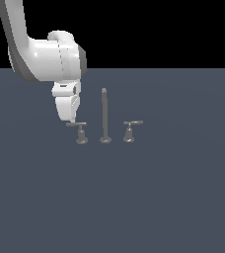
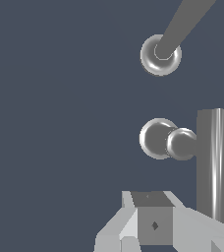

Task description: Turn on the faucet by rotating a designated handle.

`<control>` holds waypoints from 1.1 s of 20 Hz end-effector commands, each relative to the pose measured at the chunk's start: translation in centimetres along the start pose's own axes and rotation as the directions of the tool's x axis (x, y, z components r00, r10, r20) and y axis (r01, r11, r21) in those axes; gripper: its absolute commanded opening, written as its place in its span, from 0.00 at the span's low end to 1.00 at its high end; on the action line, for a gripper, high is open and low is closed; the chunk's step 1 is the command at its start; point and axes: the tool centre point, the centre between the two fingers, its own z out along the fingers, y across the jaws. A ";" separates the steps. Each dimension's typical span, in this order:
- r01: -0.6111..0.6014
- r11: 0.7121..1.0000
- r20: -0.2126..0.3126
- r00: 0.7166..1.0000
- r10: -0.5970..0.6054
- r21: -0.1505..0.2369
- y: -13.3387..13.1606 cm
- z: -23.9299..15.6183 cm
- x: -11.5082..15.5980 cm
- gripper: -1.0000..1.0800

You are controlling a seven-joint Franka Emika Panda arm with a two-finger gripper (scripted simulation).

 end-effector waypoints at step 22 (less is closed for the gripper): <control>-0.028 1.000 0.001 1.000 0.028 0.009 2.0 0.4 -1.0 0.00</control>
